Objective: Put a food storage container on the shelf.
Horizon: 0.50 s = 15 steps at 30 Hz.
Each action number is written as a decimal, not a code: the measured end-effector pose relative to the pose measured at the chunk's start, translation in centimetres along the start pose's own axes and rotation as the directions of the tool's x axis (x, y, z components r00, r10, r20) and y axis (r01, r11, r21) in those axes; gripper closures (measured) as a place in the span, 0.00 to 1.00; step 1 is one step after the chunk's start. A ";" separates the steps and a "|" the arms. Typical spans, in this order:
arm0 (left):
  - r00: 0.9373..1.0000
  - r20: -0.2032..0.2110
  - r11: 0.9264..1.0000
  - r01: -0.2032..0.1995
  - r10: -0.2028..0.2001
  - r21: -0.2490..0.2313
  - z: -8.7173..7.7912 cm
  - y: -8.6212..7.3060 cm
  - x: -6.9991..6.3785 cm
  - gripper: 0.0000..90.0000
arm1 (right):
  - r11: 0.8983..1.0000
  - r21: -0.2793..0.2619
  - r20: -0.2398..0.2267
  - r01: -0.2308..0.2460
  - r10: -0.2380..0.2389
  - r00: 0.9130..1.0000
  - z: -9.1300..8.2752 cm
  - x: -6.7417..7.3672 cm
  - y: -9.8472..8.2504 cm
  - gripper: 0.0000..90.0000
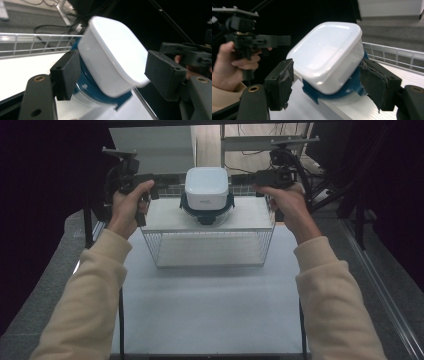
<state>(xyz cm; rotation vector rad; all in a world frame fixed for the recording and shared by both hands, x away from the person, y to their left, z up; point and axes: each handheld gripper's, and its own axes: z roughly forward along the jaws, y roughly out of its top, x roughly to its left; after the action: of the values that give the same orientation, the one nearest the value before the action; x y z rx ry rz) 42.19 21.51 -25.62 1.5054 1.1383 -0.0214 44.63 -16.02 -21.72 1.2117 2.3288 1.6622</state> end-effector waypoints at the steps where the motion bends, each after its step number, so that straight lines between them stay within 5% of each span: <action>1: 1.000 -0.015 1.000 -0.024 0.024 0.002 -0.5 -0.6 -0.2 0.31 | 1.000 0.000 0.002 0.007 -0.007 1.000 -0.1 0.0 -0.2 0.30; 5: 0.989 -0.083 0.993 -0.119 0.119 0.004 -2.4 -3.5 -0.9 0.31 | 0.997 0.008 0.020 0.079 -0.079 0.997 -1.2 0.8 -3.0 0.29; 15: 0.986 -0.061 0.988 -0.154 0.154 -0.001 -5.6 -9.9 -0.7 0.28 | 0.980 -0.006 0.056 0.197 -0.196 0.979 -2.8 2.1 -9.0 0.28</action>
<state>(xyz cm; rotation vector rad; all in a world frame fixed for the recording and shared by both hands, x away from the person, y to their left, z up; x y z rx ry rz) 32.29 23.74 -30.85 1.5945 1.0661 0.1334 36.85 -18.05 -27.08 0.9754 2.3165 1.5551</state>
